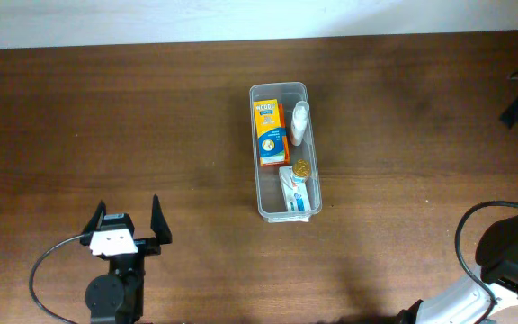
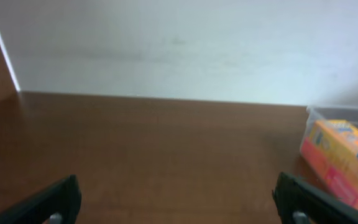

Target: Pack container

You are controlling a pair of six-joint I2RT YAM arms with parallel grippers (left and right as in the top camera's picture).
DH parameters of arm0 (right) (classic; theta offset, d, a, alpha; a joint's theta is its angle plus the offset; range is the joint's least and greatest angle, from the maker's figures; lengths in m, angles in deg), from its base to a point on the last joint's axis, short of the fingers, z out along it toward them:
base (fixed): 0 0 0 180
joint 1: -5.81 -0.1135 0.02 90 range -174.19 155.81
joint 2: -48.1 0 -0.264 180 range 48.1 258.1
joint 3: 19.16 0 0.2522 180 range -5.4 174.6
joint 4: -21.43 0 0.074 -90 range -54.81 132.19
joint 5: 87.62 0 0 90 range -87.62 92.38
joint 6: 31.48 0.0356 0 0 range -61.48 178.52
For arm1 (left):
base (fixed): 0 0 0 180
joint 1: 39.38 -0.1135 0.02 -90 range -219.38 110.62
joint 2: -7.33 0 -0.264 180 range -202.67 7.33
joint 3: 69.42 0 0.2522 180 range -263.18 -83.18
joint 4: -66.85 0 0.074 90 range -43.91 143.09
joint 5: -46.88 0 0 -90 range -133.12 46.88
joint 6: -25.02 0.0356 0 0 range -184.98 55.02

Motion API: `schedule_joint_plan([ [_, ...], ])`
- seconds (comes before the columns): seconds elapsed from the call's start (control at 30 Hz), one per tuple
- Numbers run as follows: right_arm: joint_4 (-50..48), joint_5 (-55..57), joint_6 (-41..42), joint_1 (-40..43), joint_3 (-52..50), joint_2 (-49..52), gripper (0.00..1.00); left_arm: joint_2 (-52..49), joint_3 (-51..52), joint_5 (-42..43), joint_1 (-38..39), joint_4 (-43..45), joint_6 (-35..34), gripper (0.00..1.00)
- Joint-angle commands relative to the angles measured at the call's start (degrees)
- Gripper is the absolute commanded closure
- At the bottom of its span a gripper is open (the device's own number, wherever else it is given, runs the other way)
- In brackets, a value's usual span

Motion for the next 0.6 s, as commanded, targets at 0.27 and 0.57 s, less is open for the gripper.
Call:
schedule_joint_plan([
  [0.27,-0.1,0.1,0.6,0.1,-0.2,-0.2,0.02,7.7,0.8,2.6,-0.9,-9.2,0.3,0.01],
  [0.57,-0.1,0.1,0.6,0.1,-0.2,-0.2,0.02,7.7,0.8,2.6,-0.9,-9.2,0.9,0.01],
])
